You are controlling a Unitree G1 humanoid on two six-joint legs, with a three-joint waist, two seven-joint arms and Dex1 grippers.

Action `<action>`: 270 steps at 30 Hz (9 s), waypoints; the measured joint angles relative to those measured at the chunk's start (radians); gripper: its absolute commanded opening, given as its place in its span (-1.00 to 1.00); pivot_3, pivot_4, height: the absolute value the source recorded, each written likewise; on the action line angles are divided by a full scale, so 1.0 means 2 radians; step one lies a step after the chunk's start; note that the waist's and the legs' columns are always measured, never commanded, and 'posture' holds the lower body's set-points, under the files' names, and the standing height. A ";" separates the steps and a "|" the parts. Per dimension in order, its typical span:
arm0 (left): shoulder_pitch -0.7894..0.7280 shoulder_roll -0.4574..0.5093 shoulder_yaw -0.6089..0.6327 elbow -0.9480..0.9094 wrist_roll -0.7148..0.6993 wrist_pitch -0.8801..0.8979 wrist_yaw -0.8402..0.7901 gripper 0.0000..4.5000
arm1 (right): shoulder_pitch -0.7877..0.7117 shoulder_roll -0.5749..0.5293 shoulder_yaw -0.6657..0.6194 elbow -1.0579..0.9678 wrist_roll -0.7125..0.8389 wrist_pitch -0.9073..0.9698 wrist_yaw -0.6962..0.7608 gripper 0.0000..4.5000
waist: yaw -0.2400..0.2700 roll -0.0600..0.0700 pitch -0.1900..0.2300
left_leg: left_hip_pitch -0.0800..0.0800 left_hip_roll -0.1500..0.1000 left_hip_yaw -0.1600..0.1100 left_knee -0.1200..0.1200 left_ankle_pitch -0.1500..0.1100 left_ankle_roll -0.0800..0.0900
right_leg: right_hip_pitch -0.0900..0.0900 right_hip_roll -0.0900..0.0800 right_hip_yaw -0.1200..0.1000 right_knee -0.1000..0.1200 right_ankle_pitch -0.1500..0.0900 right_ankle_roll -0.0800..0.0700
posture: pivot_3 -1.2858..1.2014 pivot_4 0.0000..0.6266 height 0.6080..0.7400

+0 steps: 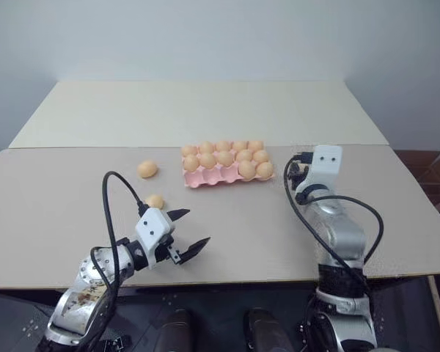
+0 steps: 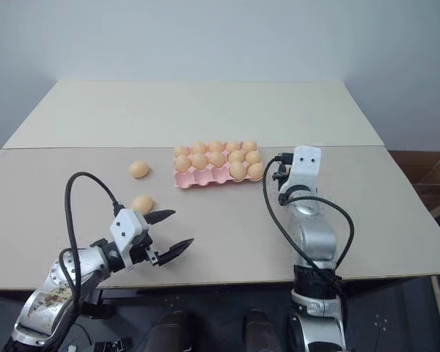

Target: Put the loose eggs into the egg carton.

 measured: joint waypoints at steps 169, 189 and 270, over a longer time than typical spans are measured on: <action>-0.306 -0.166 -0.046 0.254 0.115 0.011 0.134 0.86 | 0.136 -0.289 0.076 -0.223 0.183 -0.017 0.328 1.00 | 0.016 -0.003 0.003 | -0.001 -0.002 -0.001 0.001 0.000 0.000 | 0.002 0.000 -0.001 -0.002 0.001 0.001 | 0.03 -0.52 1.00; -0.194 -0.085 0.090 0.128 0.079 0.152 0.177 0.93 | 0.105 -0.214 0.135 -0.247 0.170 0.005 0.256 1.00 | 0.010 -0.003 0.002 | 0.000 -0.001 -0.001 0.001 0.000 0.000 | 0.002 0.000 -0.001 -0.001 0.001 0.001 | 0.03 -0.52 1.00; -0.338 -0.091 -0.059 0.326 0.156 0.061 0.088 0.53 | 0.125 -0.341 0.049 -0.308 0.245 0.094 0.317 1.00 | 0.007 -0.004 0.003 | -0.001 -0.002 -0.002 0.001 0.000 0.000 | 0.001 0.000 -0.002 -0.001 0.001 0.001 | 0.03 -0.52 1.00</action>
